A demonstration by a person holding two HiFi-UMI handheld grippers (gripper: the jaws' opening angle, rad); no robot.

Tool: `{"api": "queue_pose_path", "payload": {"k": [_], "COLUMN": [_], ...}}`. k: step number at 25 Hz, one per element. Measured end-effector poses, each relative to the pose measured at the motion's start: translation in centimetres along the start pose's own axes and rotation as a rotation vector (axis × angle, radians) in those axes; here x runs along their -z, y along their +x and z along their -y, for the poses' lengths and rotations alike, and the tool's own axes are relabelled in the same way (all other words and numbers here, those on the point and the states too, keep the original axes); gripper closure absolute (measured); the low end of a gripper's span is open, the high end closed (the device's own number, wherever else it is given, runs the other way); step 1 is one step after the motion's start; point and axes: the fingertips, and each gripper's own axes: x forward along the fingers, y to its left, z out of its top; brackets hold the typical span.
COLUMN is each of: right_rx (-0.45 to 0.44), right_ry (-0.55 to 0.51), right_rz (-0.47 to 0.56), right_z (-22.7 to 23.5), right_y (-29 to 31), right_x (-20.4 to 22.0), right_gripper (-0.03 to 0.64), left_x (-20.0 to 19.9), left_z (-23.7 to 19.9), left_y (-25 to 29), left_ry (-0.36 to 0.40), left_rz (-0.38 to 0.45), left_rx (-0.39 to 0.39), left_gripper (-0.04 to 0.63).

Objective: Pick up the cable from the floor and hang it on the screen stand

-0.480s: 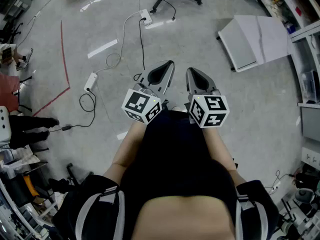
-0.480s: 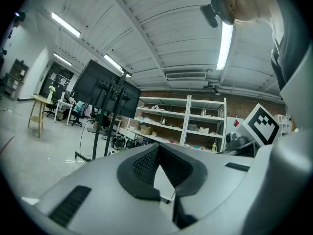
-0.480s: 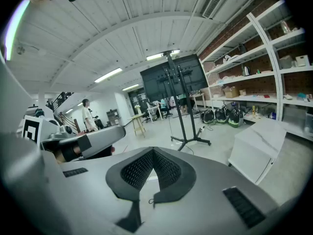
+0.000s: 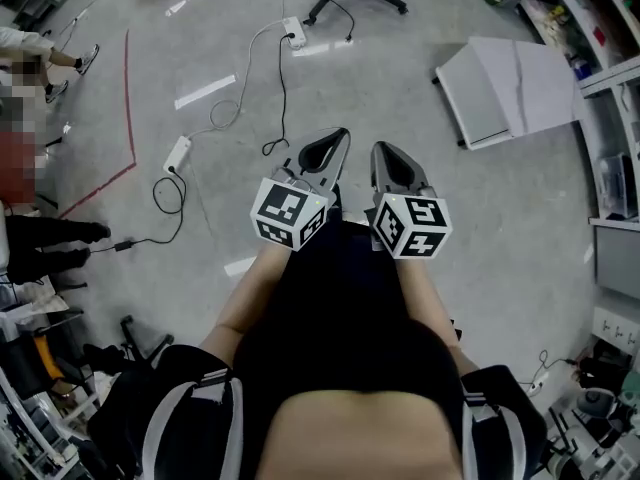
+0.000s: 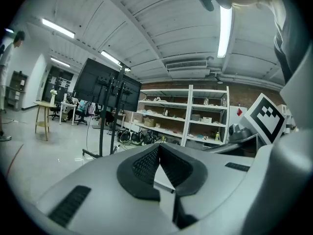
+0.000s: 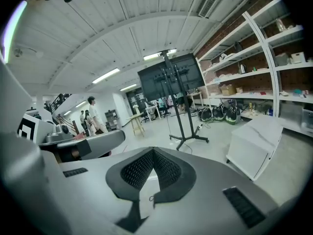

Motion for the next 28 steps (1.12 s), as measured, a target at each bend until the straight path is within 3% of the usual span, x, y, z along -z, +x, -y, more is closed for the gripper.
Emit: {"api": "queue_pose_path", "payload": {"k": [14, 23, 28], "right_rx": [0.074, 0.083, 0.093], "right_ry": [-0.001, -0.005, -0.002], "right_rz": [-0.003, -0.035, -0.041], "right_z": [3.4, 8.4, 11.5], "right_y": [2.0, 8.9, 13.5], "right_x": [-0.2, -3.6, -7.5], "right_gripper": [0.591, 0.591, 0.591], "left_x": [1.9, 1.2, -0.2], "left_z": [-0.5, -4.8, -8.3], "left_y": [3.9, 12.1, 17.6], "left_ry": [-0.008, -0.023, 0.011], "left_rz": [-0.086, -0.112, -0.151], "left_rx": [0.04, 0.069, 0.085], "left_gripper": [0.588, 0.588, 0.588]}}
